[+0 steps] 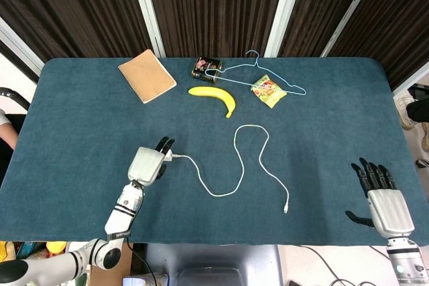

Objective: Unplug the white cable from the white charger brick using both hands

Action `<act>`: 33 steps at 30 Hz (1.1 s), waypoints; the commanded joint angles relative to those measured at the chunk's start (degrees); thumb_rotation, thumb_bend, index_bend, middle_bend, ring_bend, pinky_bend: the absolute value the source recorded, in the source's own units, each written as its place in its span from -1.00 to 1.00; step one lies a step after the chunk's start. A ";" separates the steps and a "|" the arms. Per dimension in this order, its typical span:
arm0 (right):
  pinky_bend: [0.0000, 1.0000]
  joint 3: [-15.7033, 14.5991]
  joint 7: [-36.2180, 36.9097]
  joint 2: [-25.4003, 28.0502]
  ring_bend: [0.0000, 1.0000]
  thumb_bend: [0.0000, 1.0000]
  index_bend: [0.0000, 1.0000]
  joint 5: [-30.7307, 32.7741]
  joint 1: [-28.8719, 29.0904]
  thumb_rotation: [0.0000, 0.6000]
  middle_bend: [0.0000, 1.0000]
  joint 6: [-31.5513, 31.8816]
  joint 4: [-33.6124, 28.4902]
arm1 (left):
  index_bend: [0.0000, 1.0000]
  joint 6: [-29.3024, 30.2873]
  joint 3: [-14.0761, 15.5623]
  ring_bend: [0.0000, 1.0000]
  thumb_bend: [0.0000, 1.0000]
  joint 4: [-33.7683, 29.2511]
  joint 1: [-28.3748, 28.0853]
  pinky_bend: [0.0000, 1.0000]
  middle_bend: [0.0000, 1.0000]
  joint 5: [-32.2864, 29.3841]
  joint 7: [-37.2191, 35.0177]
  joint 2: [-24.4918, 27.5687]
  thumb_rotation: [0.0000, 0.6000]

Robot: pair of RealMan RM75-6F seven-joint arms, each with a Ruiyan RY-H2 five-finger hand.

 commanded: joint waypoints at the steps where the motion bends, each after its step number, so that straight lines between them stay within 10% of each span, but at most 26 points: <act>1: -1.00 0.04 0.33 0.19 -1.00 -0.80 -1.00 -0.04 -0.10 1.00 -1.00 0.22 -0.03 | -0.65 -1.31 0.06 0.91 -0.22 2.59 -1.04 1.00 -0.67 -1.97 1.64 -1.35 1.00; 33: -1.00 -0.20 -0.28 0.04 -1.00 -0.81 -1.00 -0.19 -0.18 1.00 -1.00 -0.05 -0.15 | -0.11 -2.33 1.57 0.97 -0.17 9.79 -3.79 1.00 -0.08 -4.56 1.71 -3.66 1.00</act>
